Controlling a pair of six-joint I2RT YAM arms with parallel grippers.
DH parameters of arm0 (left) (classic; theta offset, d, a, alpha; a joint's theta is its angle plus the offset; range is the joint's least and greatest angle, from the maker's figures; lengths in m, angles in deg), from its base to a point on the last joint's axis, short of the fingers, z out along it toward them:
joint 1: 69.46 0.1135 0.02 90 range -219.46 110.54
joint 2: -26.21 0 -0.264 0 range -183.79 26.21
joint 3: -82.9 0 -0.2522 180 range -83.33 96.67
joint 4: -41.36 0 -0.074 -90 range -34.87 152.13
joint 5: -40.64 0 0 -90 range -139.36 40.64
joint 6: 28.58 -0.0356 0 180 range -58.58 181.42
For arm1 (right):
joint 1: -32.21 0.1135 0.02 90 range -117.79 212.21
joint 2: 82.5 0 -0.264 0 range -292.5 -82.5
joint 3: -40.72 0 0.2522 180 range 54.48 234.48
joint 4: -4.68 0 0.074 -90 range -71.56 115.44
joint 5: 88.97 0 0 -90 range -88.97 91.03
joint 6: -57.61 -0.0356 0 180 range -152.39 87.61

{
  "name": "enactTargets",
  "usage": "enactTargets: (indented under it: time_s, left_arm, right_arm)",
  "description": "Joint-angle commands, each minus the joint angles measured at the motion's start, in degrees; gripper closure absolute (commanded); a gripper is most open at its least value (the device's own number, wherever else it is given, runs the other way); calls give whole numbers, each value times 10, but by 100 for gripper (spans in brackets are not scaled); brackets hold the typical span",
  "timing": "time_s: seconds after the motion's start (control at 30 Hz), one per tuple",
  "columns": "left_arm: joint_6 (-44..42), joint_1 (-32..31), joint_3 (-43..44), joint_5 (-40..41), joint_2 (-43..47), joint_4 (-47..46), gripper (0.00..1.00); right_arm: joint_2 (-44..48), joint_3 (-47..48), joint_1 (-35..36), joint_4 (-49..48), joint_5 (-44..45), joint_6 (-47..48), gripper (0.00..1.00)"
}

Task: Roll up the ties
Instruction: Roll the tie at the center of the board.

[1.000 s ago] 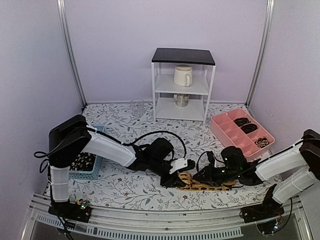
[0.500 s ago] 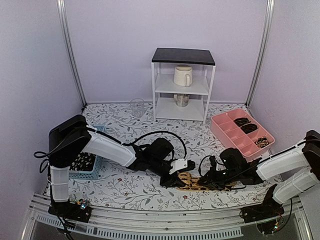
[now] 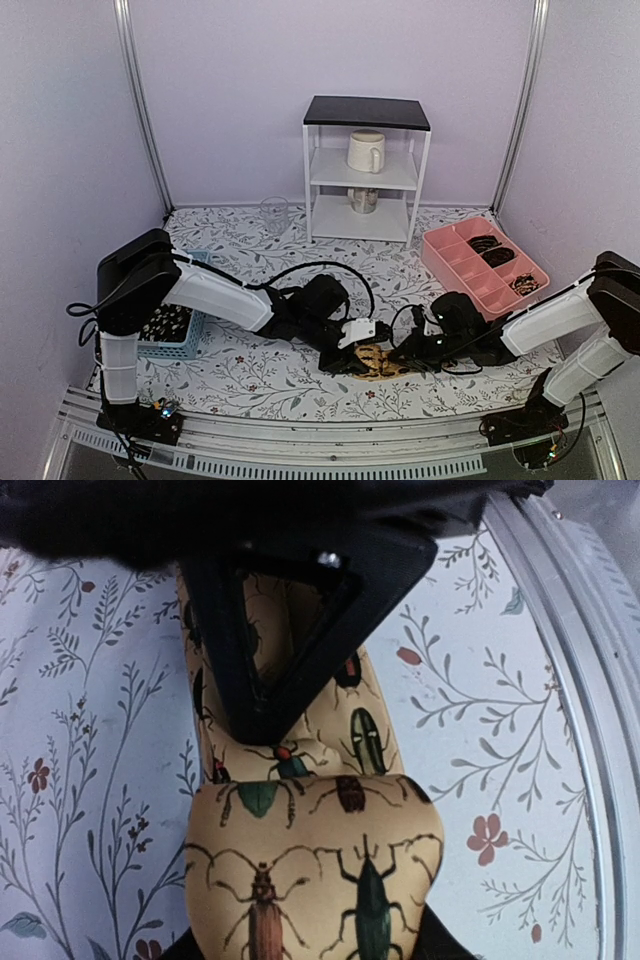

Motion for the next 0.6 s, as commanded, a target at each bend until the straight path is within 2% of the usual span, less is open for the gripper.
enactTargets:
  time_s: [0.0,0.2,0.3,0.57]
  left_arm:
    - [-11,0,7,7,4,48,59]
    - [-5,0,4,-3,4,45,59]
    - [-2,0,10,-1,2,47,53]
    - [5,0,16,2,9,38,45]
  right_arm:
    - [-10,-15,-14,63,56,16,94]
    - [12,-24,-15,81,68,18,94]
    - [17,-21,-15,70,52,24,93]
    - [107,-16,-15,49,-2,20,79]
